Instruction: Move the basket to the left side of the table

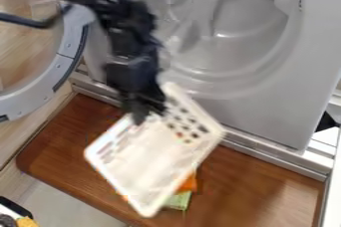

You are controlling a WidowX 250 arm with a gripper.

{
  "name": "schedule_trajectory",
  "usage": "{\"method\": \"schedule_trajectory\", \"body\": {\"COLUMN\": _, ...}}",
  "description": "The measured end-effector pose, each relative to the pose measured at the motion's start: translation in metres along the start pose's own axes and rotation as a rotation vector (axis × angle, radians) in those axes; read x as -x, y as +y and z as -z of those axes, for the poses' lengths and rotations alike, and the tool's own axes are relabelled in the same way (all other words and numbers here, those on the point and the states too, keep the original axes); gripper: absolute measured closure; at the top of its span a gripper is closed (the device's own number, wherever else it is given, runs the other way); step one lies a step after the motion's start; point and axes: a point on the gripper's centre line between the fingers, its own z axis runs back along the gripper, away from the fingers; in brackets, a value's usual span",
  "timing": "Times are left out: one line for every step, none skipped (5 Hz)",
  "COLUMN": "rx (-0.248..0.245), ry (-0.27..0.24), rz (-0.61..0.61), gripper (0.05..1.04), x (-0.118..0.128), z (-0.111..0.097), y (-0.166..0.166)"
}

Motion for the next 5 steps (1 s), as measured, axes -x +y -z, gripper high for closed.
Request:
{"method": "schedule_trajectory", "body": {"rx": 0.0, "ry": 0.018, "rz": 0.021, "gripper": 0.996, "x": -0.004, "z": 0.007, "y": 0.017}}
{"method": "schedule_trajectory", "body": {"rx": -0.033, "ry": 0.027, "rz": 0.04, "gripper": 0.996, "x": -0.005, "z": 0.008, "y": 0.034}}
{"method": "schedule_trajectory", "body": {"rx": -0.047, "ry": 0.038, "rz": 0.046, "gripper": 0.996, "x": -0.004, "z": 0.014, "y": 0.048}}
{"method": "schedule_trajectory", "body": {"rx": -0.068, "ry": 0.059, "rz": 0.031, "gripper": 0.996, "x": -0.001, "z": 0.019, "y": 0.066}}
{"method": "schedule_trajectory", "body": {"rx": -0.099, "ry": 0.09, "rz": 0.027, "gripper": 0.996, "x": 0.004, "z": 0.028, "y": 0.077}}
